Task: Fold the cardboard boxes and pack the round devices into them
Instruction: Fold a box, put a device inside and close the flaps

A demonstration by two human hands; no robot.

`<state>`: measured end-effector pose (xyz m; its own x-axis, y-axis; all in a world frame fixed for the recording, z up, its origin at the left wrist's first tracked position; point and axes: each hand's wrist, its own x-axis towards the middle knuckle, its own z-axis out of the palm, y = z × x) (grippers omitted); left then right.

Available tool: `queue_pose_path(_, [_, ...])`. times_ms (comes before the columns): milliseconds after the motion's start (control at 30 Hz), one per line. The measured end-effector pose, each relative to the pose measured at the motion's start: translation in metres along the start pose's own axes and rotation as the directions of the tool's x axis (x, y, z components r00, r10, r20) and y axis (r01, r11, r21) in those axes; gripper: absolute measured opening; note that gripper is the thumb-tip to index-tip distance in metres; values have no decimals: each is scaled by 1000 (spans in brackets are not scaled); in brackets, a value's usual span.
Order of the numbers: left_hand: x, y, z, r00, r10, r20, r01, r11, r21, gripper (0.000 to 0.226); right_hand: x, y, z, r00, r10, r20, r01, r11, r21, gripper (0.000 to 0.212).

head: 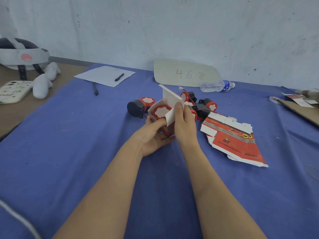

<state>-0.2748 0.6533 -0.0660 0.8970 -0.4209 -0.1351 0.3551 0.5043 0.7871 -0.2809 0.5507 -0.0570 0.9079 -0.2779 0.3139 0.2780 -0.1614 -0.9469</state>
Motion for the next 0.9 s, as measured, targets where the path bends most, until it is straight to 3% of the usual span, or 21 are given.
queue_pose_path(567, [1,-3,7,978,-5,-207,17,998,54,64,-1,5,1,995,-54,86,56,998,-12,27])
queue_pose_path(700, [2,-4,6,972,33,-231,-19,998,62,66,-1,7,0,984,-77,158,88,994,-61,19])
queue_pose_path(833, [2,-6,7,982,65,-178,-46,993,104,61,0,7,-4,994,-83,73,89,991,-96,5])
queue_pose_path(900, [2,-7,9,986,77,-146,-56,988,142,55,1,6,-6,998,-70,-7,69,995,-74,10])
